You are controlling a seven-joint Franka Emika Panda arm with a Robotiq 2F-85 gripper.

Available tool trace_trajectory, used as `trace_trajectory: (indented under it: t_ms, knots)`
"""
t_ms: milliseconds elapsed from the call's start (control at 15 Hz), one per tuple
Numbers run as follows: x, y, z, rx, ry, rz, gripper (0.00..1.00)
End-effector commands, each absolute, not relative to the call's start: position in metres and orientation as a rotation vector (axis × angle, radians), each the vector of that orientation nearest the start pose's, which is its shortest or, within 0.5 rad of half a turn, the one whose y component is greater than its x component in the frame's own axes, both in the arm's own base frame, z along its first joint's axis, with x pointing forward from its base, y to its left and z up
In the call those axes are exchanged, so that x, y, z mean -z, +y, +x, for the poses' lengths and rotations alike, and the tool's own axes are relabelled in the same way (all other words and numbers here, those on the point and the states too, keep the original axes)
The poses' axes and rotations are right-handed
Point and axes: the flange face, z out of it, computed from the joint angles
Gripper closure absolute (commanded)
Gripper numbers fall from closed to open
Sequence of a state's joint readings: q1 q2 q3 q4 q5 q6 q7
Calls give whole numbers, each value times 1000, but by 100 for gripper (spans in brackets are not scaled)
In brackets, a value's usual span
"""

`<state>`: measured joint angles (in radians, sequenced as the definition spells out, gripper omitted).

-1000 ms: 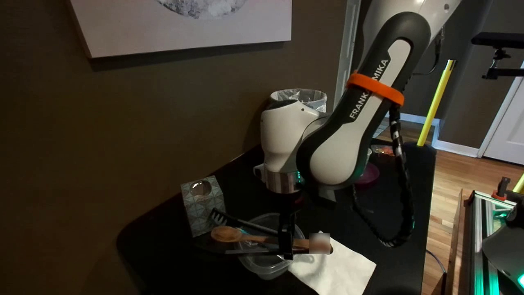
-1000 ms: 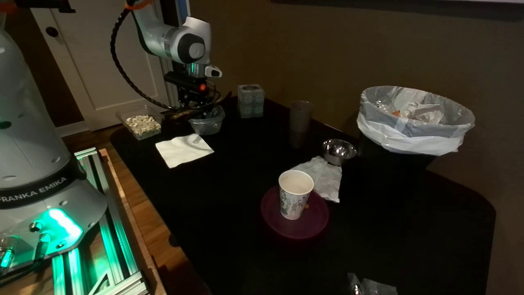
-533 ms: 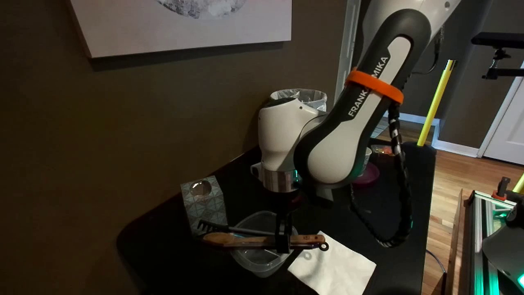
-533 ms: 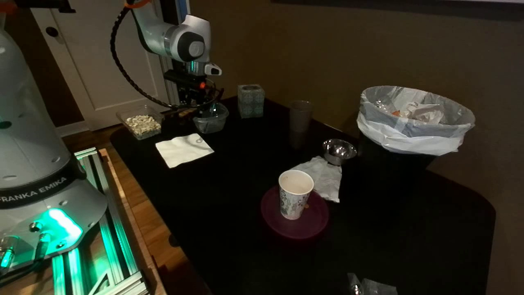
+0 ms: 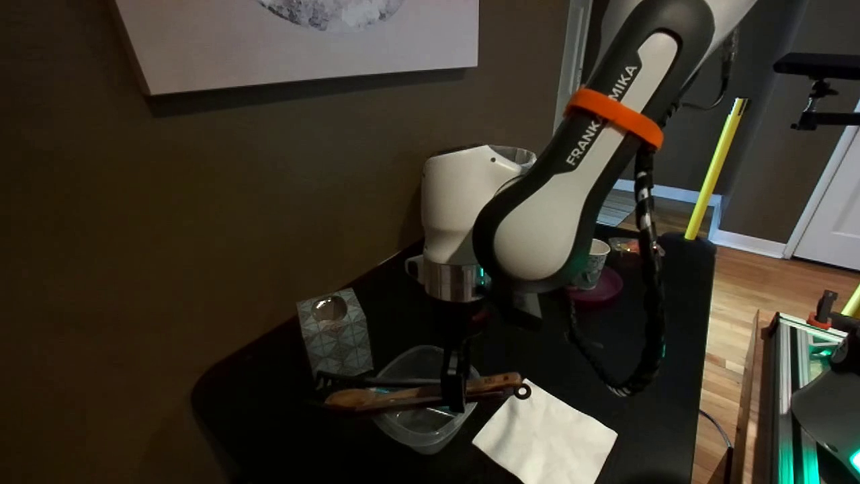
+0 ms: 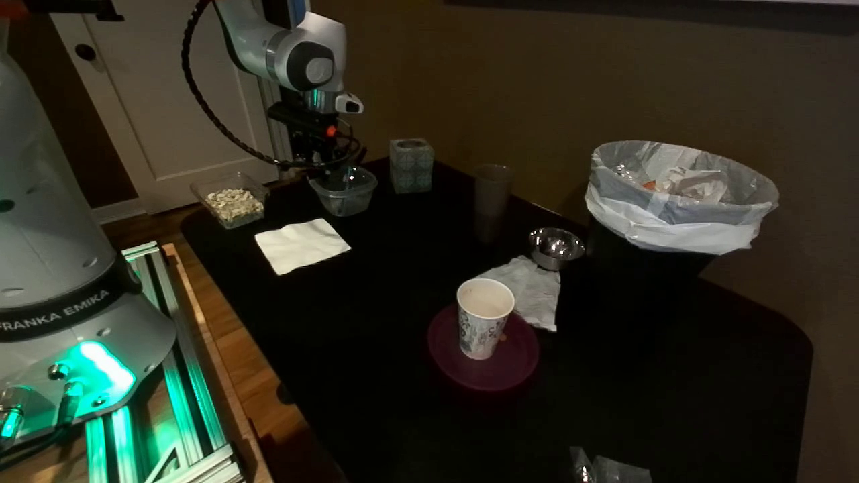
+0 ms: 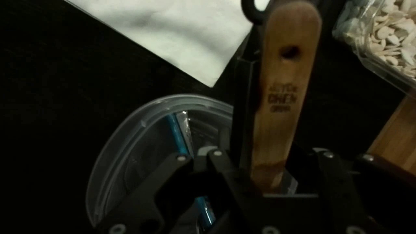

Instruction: Put the wooden spoon and tongs on top of the tissue box.

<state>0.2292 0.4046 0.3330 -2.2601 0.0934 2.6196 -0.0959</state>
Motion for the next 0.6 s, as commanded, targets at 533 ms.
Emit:
trace_trajectory:
  t_ms: [533]
  knots:
    - [-244, 289, 468, 7, -730, -2745, 84]
